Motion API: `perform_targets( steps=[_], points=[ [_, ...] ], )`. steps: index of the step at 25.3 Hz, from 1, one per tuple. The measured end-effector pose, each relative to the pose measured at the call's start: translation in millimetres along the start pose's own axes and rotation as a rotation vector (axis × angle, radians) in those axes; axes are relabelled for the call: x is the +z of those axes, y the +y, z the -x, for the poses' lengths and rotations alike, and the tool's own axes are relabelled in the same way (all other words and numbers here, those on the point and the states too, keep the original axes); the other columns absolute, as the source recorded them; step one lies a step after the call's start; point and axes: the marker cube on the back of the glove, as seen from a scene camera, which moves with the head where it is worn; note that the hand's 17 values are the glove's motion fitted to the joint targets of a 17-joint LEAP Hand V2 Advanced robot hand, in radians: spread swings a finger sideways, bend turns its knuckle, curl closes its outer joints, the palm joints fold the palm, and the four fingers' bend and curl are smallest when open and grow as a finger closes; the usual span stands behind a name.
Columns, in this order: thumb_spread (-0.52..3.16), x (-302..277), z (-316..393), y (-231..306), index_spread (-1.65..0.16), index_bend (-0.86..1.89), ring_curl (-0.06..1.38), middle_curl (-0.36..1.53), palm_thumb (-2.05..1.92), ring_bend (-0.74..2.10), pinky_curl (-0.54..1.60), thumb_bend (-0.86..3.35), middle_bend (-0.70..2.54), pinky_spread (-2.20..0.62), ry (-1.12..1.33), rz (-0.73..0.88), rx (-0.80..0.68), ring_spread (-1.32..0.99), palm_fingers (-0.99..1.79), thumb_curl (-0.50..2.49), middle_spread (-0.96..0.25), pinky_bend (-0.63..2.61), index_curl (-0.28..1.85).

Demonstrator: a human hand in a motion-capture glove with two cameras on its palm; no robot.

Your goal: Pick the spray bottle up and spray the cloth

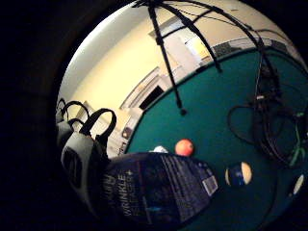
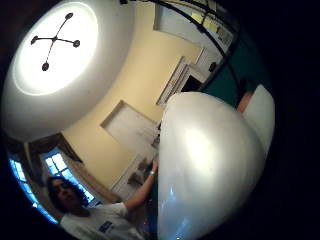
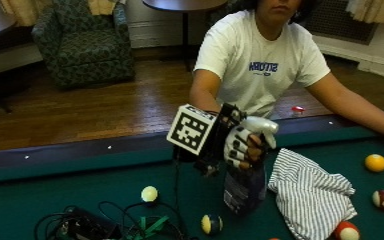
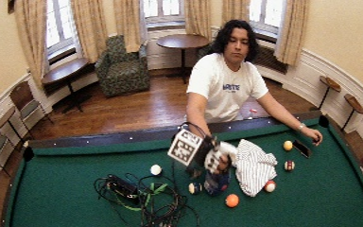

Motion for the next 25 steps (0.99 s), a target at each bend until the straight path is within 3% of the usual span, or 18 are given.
perform_targets(
  steps=[13,21,25],
  points=[
    [0.41,-110,112,-25,-0.27,0.37,0.45,0.53,0.91,0.66,0.39,-0.03,0.63,-0.32,0.078,0.087,-0.100,-0.22,1.40,0.74,-0.21,0.41,0.54],
    [0.41,-70,119,-29,-0.27,0.37,0.45,0.53,0.91,0.67,0.39,-0.03,0.63,-0.32,0.331,0.303,-0.186,-0.21,1.40,0.76,-0.21,0.41,0.55],
    [0.41,-33,110,-22,-0.27,0.36,0.45,0.53,0.91,0.67,0.39,-0.03,0.64,-0.31,0.452,0.430,-0.143,-0.21,1.40,0.77,-0.21,0.41,0.56]
  ],
)
